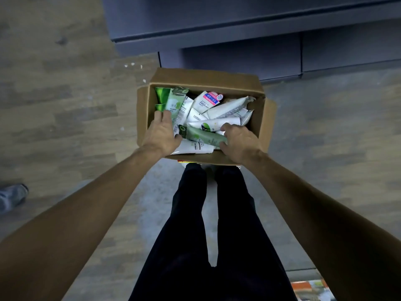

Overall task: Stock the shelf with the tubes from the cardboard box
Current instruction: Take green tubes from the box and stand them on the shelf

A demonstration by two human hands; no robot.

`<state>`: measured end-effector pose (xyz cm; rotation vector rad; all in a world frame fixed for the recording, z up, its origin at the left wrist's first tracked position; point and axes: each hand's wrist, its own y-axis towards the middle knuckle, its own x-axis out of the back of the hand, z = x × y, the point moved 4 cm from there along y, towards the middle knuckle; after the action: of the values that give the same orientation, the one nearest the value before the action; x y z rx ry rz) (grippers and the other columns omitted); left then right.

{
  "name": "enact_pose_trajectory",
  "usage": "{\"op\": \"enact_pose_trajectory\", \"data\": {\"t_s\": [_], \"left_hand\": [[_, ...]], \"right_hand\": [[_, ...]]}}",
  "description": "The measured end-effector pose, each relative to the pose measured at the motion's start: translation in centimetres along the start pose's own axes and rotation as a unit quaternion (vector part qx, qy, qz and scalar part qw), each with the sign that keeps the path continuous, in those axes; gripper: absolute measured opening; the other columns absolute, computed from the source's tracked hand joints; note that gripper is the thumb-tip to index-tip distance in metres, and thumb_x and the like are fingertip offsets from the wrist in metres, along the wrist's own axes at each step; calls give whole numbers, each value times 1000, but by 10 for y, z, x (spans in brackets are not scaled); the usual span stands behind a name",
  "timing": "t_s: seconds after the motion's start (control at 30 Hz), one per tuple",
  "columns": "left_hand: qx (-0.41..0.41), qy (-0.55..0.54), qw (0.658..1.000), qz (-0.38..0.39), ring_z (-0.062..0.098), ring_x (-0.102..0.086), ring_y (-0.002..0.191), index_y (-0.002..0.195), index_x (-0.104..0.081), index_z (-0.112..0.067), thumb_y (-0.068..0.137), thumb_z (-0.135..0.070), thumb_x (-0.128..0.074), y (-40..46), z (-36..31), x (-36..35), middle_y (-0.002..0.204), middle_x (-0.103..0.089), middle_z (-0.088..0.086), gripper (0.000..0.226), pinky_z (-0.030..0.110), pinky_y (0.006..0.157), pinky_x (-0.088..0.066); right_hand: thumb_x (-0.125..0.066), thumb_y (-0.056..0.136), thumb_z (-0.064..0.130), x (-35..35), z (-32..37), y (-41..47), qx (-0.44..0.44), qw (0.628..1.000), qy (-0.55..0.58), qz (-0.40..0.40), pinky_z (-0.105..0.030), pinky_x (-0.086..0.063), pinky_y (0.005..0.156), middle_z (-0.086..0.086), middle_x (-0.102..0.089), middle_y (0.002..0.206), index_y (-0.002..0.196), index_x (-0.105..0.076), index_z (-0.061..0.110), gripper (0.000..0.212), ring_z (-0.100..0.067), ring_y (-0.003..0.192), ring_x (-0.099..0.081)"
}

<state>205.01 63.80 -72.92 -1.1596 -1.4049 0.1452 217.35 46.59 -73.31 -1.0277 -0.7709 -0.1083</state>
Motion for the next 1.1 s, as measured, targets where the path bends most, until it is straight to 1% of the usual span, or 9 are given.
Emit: {"op": "enact_pose_trajectory", "data": {"t_s": [0.17, 0.33, 0.47, 0.53, 0.63, 0.73, 0.87, 0.97, 1.1], "left_hand": [[41, 4, 998, -54, 35, -51, 114, 128, -36, -5, 83, -20, -73, 14, 1, 1, 128, -40, 16, 60, 42, 92, -45], [47, 25, 999, 10, 37, -54, 116, 134, -30, -2, 88, -7, -63, 30, 9, -5, 132, -44, 20, 58, 39, 90, -44], [45, 54, 997, 13, 36, -57, 113, 134, -30, -1, 92, -17, -63, 40, 7, -5, 132, -43, 19, 56, 40, 88, -47], [44, 102, 994, 6, 36, -59, 111, 136, -31, 1, 95, -21, -60, 44, 5, -6, 133, -44, 20, 55, 40, 87, -49], [26, 218, 976, 0, 34, -61, 110, 140, -31, 3, 100, -23, -53, 52, 3, -6, 133, -47, 22, 53, 38, 85, -52], [39, 258, 965, 9, 33, -61, 111, 137, -37, 0, 103, -26, -47, 58, 2, -3, 130, -52, 19, 45, 37, 82, -52], [54, 242, 969, 7, 33, -64, 107, 125, -50, -4, 100, -24, -52, 61, 1, 1, 120, -61, 16, 32, 37, 74, -52], [54, 223, 973, 0, 33, -66, 103, 120, -53, -5, 98, -24, -57, 59, 1, 4, 114, -64, 14, 29, 34, 66, -47], [53, 199, 978, 11, 35, -62, 110, 123, -51, -5, 95, -36, -61, 53, -1, 6, 119, -60, 15, 43, 38, 82, -52]], "right_hand": [[-58, 92, 28, 2, 13, 8, 36, 995, -88, -11, -36, -48, 87, -8, -60, 121, 129, -54, 17, 38, -29, 113, -56], [-51, 95, 23, -4, 27, 21, 44, 991, -127, 16, -35, -45, 90, -8, -58, 126, 130, -52, 19, 34, -28, 116, -55], [-50, 95, 18, -12, 33, 23, 36, 990, -132, 17, -34, -45, 89, -9, -58, 125, 128, -48, 16, 33, -28, 114, -57], [-51, 94, 16, -15, 35, 25, 39, 991, -131, 7, -35, -46, 86, -8, -57, 124, 127, -47, 15, 33, -27, 112, -58], [-56, 93, 16, -16, 32, 31, 36, 993, -112, 8, -35, -46, 86, -7, -57, 122, 124, -50, 15, 31, -27, 111, -58], [-56, 94, 19, -18, 30, 36, 41, 992, -115, 6, -35, -45, 89, -8, -55, 124, 124, -51, 14, 31, -27, 113, -56], [-58, 95, 20, -23, 30, 37, 43, 992, -115, 5, -34, -44, 90, -8, -49, 128, 129, -45, 12, 37, -27, 114, -56], [-65, 90, 18, -27, 32, 37, 35, 992, -116, 13, -36, -48, 83, -10, -46, 128, 131, -42, 11, 47, -29, 107, -60], [-66, 90, 19, -32, 33, 36, 35, 989, -143, 4, -38, -51, 81, -9, -46, 127, 130, -43, 12, 46, -28, 105, -61]]}}
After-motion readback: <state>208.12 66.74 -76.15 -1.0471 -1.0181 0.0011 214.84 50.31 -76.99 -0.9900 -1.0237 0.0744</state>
